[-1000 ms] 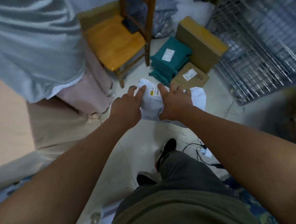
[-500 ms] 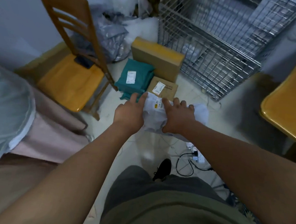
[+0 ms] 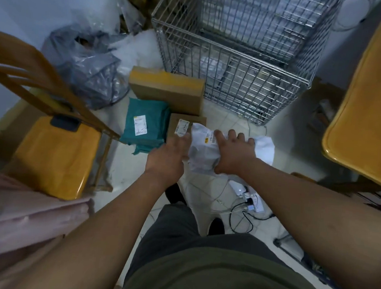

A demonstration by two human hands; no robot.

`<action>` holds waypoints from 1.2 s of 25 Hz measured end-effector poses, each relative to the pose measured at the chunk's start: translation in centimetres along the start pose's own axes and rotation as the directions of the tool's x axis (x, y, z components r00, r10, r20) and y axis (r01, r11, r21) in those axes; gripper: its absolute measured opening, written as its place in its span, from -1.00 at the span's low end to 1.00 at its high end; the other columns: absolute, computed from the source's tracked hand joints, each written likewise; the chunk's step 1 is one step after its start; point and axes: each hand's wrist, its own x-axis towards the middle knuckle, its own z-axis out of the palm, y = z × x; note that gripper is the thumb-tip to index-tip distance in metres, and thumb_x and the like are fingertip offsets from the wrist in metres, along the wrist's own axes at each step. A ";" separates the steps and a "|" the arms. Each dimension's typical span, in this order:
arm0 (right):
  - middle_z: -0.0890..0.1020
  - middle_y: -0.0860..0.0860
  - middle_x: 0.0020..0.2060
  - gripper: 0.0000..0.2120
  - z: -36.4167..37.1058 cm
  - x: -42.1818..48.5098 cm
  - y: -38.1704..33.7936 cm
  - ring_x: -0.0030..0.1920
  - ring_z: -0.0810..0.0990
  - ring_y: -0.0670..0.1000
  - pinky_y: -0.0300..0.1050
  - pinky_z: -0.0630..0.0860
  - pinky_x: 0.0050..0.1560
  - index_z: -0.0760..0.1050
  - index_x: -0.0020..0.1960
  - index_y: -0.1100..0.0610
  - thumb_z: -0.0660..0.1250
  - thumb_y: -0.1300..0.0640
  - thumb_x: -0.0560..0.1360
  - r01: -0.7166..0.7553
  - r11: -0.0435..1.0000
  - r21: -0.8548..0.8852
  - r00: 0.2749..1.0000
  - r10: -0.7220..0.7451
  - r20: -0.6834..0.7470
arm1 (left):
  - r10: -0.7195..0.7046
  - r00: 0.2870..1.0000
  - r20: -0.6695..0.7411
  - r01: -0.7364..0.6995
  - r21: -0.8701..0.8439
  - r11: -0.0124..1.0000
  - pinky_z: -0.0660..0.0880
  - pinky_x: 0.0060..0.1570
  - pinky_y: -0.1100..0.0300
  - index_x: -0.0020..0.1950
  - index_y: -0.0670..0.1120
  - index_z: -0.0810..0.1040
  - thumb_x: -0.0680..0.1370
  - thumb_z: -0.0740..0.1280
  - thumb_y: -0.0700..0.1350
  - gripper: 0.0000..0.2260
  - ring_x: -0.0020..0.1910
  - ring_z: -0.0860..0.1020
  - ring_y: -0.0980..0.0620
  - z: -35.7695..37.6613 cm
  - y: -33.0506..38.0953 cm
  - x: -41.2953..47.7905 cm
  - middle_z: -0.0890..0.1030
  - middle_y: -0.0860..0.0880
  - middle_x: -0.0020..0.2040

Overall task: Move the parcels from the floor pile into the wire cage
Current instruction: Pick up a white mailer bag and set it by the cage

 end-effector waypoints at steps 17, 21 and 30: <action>0.35 0.20 0.33 0.04 -1.5 19.8 6.5 0.32 0.38 0.30 0.28 0.40 0.23 0.06 0.51 -0.03 0.52 -0.31 0.23 -0.447 0.794 0.412 0.894 0.416 0.168 | 0.331 0.938 0.105 -0.344 0.159 0.925 0.49 -0.03 -0.01 0.58 0.00 0.12 0.52 0.34 -0.05 -0.31 0.14 0.57 -0.15 -0.2 1.7 26.7 0.33 -0.09 0.47; 0.33 0.21 0.33 0.00 2.0 25.6 8.6 0.31 0.37 0.30 0.26 0.38 0.21 0.05 0.51 -0.03 0.50 -0.30 0.27 -0.470 0.773 0.426 0.881 0.442 0.171 | 0.292 0.947 0.136 -0.311 0.150 0.939 0.49 -0.02 -0.01 0.62 0.00 0.04 0.46 0.43 -0.01 -0.16 0.16 0.55 -0.13 3.6 3.0 32.1 0.33 -0.08 0.44; 0.31 0.21 0.39 0.05 15.1 44.3 10.6 0.36 0.35 0.30 0.25 0.36 0.22 0.02 0.54 -0.03 0.52 -0.30 0.27 -0.538 0.713 0.449 0.840 0.496 0.220 | 0.322 0.927 0.193 -0.354 0.159 0.922 0.46 0.05 -0.02 0.65 -0.02 -0.04 0.57 0.32 0.00 -0.24 0.24 0.51 -0.17 20.0 2.0 44.2 0.28 -0.11 0.50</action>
